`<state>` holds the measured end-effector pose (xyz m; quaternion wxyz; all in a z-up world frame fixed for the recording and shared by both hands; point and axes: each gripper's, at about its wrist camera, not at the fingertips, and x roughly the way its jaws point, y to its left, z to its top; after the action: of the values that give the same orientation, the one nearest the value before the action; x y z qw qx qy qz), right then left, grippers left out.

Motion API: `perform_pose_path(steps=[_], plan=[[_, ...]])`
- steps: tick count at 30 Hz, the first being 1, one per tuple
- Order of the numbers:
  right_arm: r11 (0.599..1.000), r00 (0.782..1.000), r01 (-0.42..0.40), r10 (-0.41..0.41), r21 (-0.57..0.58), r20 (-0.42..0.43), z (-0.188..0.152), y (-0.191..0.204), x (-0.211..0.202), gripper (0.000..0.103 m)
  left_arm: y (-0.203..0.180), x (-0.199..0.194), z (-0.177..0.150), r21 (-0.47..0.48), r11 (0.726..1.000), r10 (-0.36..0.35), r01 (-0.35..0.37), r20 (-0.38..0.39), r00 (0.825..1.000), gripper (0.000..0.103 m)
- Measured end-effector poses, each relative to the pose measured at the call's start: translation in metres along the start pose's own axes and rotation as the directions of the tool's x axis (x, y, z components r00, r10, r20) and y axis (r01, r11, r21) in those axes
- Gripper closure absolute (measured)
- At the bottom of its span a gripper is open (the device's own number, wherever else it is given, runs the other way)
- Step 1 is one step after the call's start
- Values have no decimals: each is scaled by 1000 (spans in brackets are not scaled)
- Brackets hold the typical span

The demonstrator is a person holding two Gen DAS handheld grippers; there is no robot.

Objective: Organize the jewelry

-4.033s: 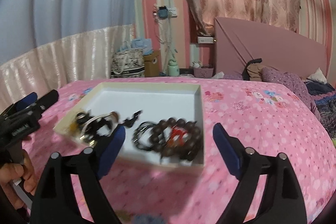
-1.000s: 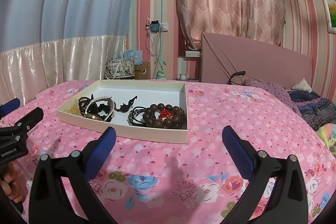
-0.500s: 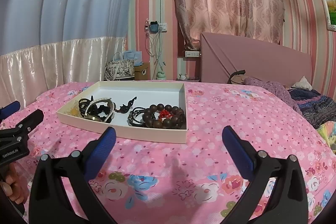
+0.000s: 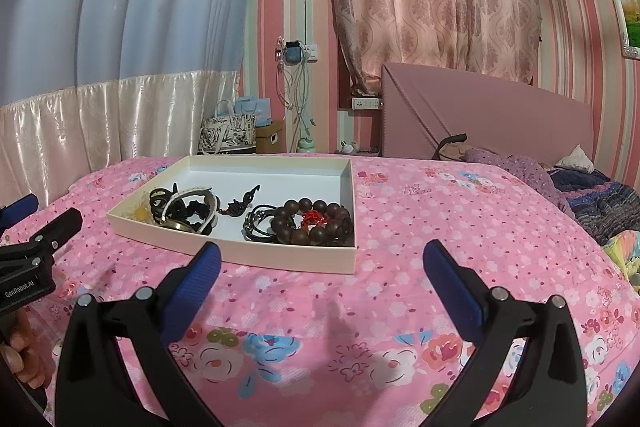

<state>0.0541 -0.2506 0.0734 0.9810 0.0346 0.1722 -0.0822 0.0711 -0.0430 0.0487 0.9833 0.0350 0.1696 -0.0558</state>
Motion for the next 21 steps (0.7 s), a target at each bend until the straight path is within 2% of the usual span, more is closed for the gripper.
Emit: perform_pose_path(steps=[21], plan=[[1000, 1000, 0, 0, 0, 0, 0, -1, -1, 2, 0, 0, 1, -1, 1000, 4, -4, 0, 1000, 3]])
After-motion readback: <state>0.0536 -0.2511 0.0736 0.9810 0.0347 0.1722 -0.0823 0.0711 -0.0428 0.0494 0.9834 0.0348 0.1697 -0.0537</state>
